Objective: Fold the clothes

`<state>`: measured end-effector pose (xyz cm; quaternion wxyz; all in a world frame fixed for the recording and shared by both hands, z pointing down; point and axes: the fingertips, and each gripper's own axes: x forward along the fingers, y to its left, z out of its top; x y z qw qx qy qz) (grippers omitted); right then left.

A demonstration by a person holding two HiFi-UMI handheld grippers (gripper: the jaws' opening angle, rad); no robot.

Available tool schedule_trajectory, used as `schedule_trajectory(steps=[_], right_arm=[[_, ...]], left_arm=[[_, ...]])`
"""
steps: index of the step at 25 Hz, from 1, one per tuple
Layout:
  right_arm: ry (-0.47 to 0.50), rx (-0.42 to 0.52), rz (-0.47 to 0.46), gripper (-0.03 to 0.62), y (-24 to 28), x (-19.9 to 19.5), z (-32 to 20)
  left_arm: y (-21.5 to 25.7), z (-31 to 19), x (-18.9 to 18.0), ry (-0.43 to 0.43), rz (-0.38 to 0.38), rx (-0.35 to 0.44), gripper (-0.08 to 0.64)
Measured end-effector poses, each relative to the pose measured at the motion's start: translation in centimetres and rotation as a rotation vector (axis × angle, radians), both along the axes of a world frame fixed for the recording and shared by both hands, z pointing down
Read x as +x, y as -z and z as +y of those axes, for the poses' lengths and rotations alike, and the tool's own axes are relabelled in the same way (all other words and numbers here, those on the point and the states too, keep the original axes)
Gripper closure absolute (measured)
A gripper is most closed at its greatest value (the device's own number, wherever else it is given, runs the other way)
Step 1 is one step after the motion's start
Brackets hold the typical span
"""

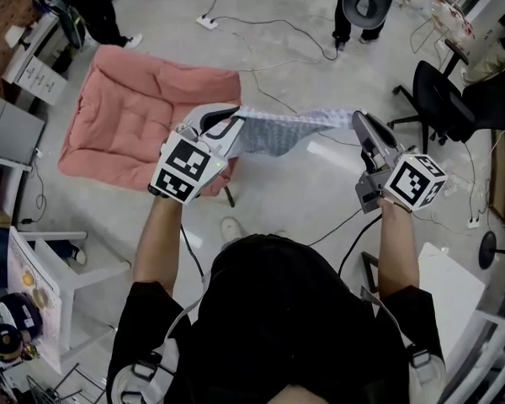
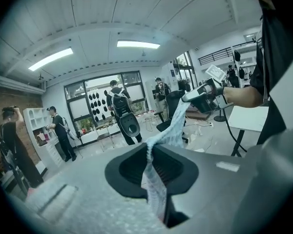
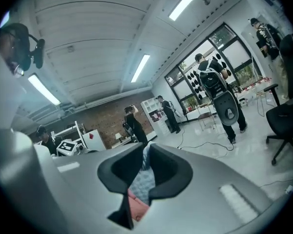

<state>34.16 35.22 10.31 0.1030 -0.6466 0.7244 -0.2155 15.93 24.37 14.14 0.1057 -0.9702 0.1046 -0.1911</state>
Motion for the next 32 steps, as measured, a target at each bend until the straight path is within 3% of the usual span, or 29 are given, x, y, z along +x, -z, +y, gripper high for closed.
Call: schedule_trajectory(steps=[8,19,25,32], right_arm=[[-0.067,0.004,-0.021,0.547,0.0,4.6,8.1],[-0.178,0.033,0.023,0.548,1.1,6.6,15.9],[-0.232,0.018,0.025,0.548,1.1,3.9,18.5],[-0.281,0.047,0.033,0.548,2.6,-4.2,19.9]], left_arm=[[-0.1,7.1,5.5,-0.066,0.015,-0.018,0.525],[-0.1,13.6,8.4,-0.165,0.024,-0.024,0.525],[-0.6,14.7,6.8,-0.204,0.0,-0.038,0.525],[0.4,15.2,-0.7,-0.249,0.004,-0.054,0.523]])
